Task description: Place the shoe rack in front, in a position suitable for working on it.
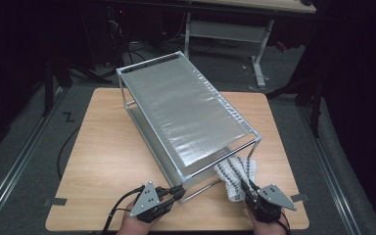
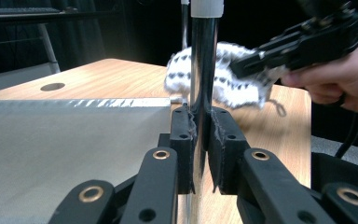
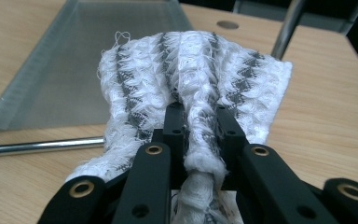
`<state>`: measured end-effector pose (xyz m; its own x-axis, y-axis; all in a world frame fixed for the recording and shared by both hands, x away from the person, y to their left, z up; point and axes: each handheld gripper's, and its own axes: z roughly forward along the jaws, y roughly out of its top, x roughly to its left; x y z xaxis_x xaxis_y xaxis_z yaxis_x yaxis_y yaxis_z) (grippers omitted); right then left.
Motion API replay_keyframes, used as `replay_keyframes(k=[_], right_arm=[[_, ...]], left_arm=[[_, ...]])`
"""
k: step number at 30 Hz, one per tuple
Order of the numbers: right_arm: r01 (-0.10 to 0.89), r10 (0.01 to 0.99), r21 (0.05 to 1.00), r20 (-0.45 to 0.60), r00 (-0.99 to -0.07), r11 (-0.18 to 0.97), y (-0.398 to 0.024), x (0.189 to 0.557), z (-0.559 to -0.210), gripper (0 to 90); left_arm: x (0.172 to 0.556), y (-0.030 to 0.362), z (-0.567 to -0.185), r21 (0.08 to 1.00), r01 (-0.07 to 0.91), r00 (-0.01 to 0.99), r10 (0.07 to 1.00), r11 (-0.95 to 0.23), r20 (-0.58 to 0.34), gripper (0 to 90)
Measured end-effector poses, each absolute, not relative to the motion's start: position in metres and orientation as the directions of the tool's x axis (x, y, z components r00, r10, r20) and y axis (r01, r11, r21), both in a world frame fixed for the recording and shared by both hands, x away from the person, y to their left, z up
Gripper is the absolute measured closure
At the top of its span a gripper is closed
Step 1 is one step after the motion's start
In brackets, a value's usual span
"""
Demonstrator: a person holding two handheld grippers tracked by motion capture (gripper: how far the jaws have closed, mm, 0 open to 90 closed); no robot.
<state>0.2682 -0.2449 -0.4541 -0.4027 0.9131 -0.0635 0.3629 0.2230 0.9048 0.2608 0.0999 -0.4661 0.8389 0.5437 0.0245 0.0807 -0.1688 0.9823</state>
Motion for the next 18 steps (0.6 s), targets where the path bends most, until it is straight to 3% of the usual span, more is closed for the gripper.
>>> replay_keyframes(k=[3, 18], right_arm=[[0.341, 0.918, 0.924, -0.027, -0.396, 0.174, -0.25, 0.259, -0.444, 78.5], [0.121, 0.941, 0.984, -0.085, -0.328, 0.131, -0.265, 0.233, -0.383, 78.7]], left_arm=[[0.261, 0.1, -0.467, 0.983, 0.081, 0.841, 0.541, -0.165, 0.022, 80.6], [0.258, 0.105, -0.467, 0.983, 0.086, 0.831, 0.556, -0.16, 0.018, 80.5]])
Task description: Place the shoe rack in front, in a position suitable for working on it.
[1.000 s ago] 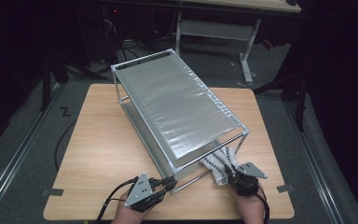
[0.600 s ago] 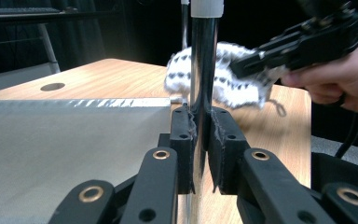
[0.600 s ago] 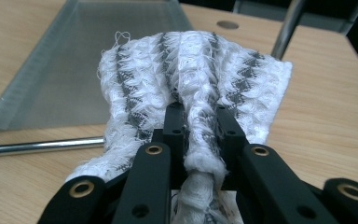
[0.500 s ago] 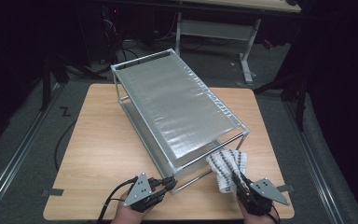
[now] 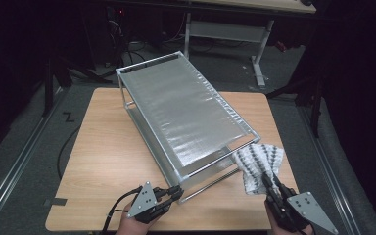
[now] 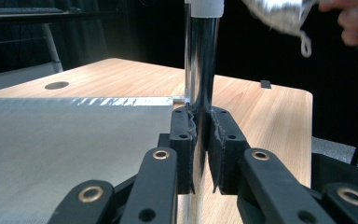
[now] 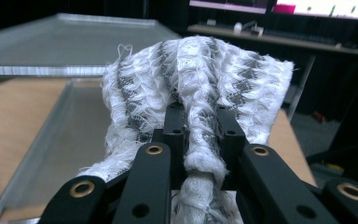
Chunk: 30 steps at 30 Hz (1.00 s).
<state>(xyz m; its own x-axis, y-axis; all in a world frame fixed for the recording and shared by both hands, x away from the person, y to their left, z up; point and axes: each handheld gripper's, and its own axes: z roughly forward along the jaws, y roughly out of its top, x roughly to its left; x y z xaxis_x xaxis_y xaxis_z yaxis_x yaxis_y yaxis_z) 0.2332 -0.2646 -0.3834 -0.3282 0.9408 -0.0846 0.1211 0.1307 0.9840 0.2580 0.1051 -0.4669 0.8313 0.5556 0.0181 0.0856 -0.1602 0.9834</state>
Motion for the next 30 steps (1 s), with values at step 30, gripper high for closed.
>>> replay_keyframes(k=[30], right_arm=[[0.017, 0.807, 0.989, -0.111, -0.581, 0.148, -0.173, 0.267, -0.35, 78.3]], left_arm=[[0.251, 0.118, -0.486, 0.972, 0.133, 0.805, 0.593, -0.196, 0.01, 60.1]])
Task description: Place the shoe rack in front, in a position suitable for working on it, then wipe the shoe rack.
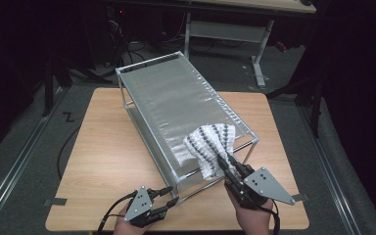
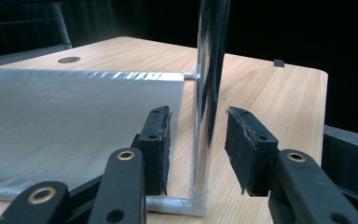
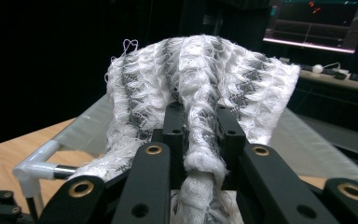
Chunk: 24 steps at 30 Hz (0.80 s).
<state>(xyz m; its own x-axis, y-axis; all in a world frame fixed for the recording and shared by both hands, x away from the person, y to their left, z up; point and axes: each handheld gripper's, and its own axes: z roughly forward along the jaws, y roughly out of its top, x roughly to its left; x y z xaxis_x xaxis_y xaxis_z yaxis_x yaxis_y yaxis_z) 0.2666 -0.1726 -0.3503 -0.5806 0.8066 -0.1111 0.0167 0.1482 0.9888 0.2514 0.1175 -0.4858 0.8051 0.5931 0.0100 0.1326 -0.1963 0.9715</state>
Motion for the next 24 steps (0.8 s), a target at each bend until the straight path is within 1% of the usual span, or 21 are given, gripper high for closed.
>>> replay_keyframes(k=[6, 8, 11, 12, 13, 14, 15, 16, 18, 24], right_arm=[[0.036, 0.778, 0.981, -0.127, -0.616, 0.189, -0.158, 0.262, -0.359, 78.3], [0.038, 0.774, 0.98, -0.129, -0.62, 0.194, -0.156, 0.262, -0.36, 78.2], [0.044, 0.758, 0.977, -0.134, -0.638, 0.21, -0.149, 0.259, -0.364, 78.3], [0.052, 0.746, 0.976, -0.129, -0.653, 0.214, -0.145, 0.257, -0.366, 78.3], [0.052, 0.746, 0.976, -0.129, -0.653, 0.214, -0.145, 0.257, -0.366, 78.3], [0.052, 0.74, 0.975, -0.13, -0.659, 0.217, -0.144, 0.256, -0.367, 78.3], [0.056, 0.729, 0.971, -0.135, -0.671, 0.231, -0.14, 0.255, -0.369, 78.3], [0.056, 0.729, 0.971, -0.135, -0.671, 0.231, -0.14, 0.255, -0.369, 78.3], [0.061, 0.72, 0.966, -0.143, -0.679, 0.25, -0.136, 0.255, -0.372, 78.3], [0.077, 0.726, 0.963, -0.141, -0.673, 0.259, -0.139, 0.255, -0.373, 78.5]], left_arm=[[0.257, 0.113, -0.486, 0.972, 0.139, 0.813, 0.582, -0.192, -0.001, 61.6], [0.257, 0.111, -0.486, 0.971, 0.133, 0.809, 0.588, -0.197, 0.009, 62.1], [0.257, 0.111, -0.485, 0.973, 0.133, 0.799, 0.601, -0.191, 0.009, 65.6], [0.256, 0.111, -0.485, 0.972, 0.132, 0.799, 0.601, -0.193, 0.011, 69.4], [0.256, 0.111, -0.485, 0.972, 0.129, 0.801, 0.598, -0.196, 0.015, 69.4], [0.255, 0.11, -0.486, 0.972, 0.125, 0.802, 0.597, -0.2, 0.02, 71.3], [0.254, 0.109, -0.486, 0.971, 0.119, 0.802, 0.596, -0.207, 0.029, 75.4], [0.253, 0.108, -0.486, 0.97, 0.11, 0.803, 0.595, -0.216, 0.042, 75.4], [0.251, 0.106, -0.486, 0.968, 0.102, 0.797, 0.601, -0.228, 0.057, 79.3], [0.25, 0.105, -0.486, 0.967, 0.103, 0.792, 0.607, -0.233, 0.062, 80.5]])
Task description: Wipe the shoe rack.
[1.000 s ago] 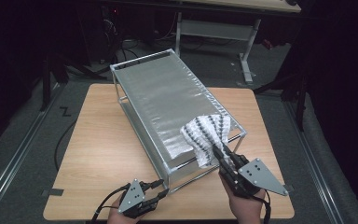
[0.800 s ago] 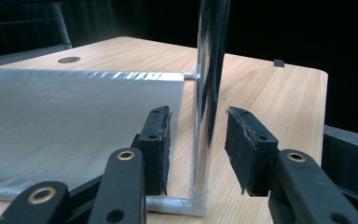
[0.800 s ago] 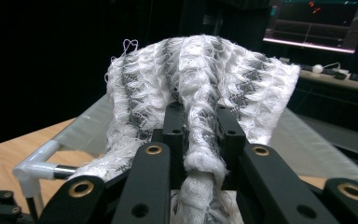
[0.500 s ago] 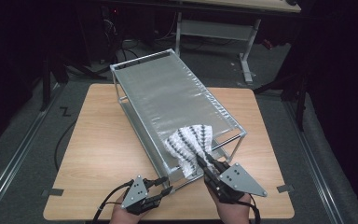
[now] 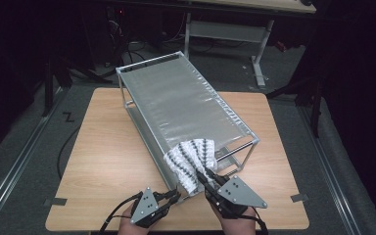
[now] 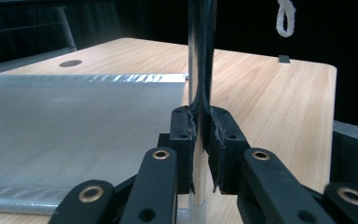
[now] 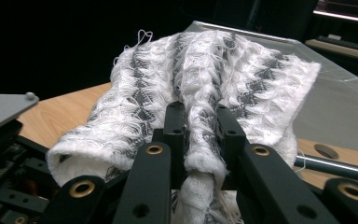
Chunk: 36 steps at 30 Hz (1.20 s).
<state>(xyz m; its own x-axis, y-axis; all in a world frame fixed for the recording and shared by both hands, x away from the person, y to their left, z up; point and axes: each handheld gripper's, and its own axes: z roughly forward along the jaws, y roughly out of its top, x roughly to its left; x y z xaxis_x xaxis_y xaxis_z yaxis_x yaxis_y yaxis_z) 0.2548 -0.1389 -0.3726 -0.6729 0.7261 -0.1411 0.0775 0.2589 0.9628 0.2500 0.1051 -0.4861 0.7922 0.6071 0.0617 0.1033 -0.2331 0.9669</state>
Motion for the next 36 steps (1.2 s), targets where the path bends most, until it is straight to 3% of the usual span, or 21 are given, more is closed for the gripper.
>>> replay_keyframes(k=[28, 36], right_arm=[[0.228, 0.927, 0.964, -0.047, -0.372, 0.14, -0.246, 0.307, -0.381, 78.3], [0.228, 0.932, 0.963, -0.053, -0.358, 0.142, -0.25, 0.309, -0.382, 78.2]], left_arm=[[0.25, 0.109, -0.487, 0.972, 0.117, 0.802, 0.596, -0.206, 0.03, 80.6], [0.25, 0.109, -0.487, 0.973, 0.114, 0.802, 0.597, -0.2, 0.028, 80.5]])
